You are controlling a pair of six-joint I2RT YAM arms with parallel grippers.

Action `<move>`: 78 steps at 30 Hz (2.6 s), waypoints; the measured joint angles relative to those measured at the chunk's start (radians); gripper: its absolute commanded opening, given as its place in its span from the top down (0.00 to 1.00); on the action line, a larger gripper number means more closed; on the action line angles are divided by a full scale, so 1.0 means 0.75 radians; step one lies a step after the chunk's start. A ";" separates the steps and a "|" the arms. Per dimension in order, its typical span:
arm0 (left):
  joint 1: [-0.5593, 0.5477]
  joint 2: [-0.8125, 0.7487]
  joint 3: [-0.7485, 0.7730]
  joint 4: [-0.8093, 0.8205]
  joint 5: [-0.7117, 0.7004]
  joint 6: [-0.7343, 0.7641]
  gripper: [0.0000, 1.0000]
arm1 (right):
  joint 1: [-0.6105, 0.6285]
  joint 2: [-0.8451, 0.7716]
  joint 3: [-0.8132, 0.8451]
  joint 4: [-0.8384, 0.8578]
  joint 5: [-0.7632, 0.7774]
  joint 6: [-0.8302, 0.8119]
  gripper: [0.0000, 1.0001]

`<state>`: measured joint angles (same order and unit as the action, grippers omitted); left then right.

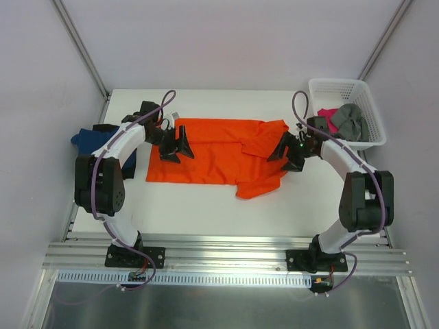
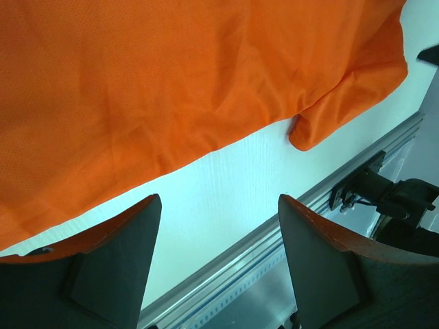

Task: Fold and stack the t-shirts
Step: Fold the tshirt

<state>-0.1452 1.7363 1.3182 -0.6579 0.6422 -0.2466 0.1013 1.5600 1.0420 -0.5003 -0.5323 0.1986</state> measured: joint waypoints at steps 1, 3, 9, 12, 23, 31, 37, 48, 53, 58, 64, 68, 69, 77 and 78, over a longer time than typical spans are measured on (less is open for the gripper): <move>0.000 -0.004 -0.004 0.002 -0.002 0.001 0.30 | -0.016 0.058 0.065 -0.005 0.000 0.002 0.26; 0.000 -0.008 -0.012 0.005 -0.011 0.001 0.30 | -0.034 0.165 0.190 0.010 0.002 0.003 0.26; 0.000 -0.009 -0.034 0.006 -0.031 0.002 0.30 | -0.043 0.456 0.633 0.053 0.006 -0.016 0.26; 0.000 -0.017 -0.034 0.008 -0.032 0.003 0.30 | -0.042 0.448 0.674 0.046 0.006 -0.048 0.26; 0.001 -0.057 -0.034 0.009 -0.031 0.002 0.30 | -0.051 0.077 0.021 -0.172 0.042 -0.141 0.27; 0.000 -0.058 -0.034 0.009 -0.027 0.000 0.30 | -0.045 0.042 -0.103 -0.163 0.077 -0.158 0.27; 0.001 -0.058 -0.034 0.009 -0.020 -0.001 0.30 | -0.033 0.060 -0.159 -0.116 0.100 -0.163 0.27; 0.001 -0.058 -0.034 0.009 -0.021 0.000 0.30 | 0.103 0.185 -0.094 -0.071 0.086 -0.129 0.28; 0.001 -0.058 -0.034 0.009 -0.022 0.000 0.30 | 0.161 0.204 -0.073 -0.042 0.064 -0.098 0.28; 0.001 -0.057 -0.034 0.009 -0.021 -0.001 0.30 | 0.191 0.177 -0.073 -0.044 0.050 -0.069 0.34; 0.001 -0.037 -0.028 0.009 -0.020 -0.002 0.30 | 0.204 0.058 -0.100 -0.049 0.031 -0.052 0.69; 0.001 -0.026 -0.023 0.011 -0.020 -0.006 0.30 | 0.204 0.031 -0.116 -0.046 0.023 -0.041 0.75; 0.001 -0.026 -0.023 0.012 -0.019 -0.006 0.30 | 0.204 0.031 -0.119 -0.045 0.023 -0.041 0.75; 0.001 -0.026 -0.023 0.012 -0.021 -0.006 0.30 | 0.196 0.047 -0.106 -0.027 0.021 -0.038 0.82; 0.001 -0.026 -0.023 0.012 -0.021 -0.006 0.30 | 0.191 0.061 -0.093 -0.023 0.020 -0.036 0.83</move>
<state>-0.1444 1.7168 1.3006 -0.6487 0.6262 -0.2512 0.2443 1.6054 0.9722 -0.5175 -0.5171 0.1715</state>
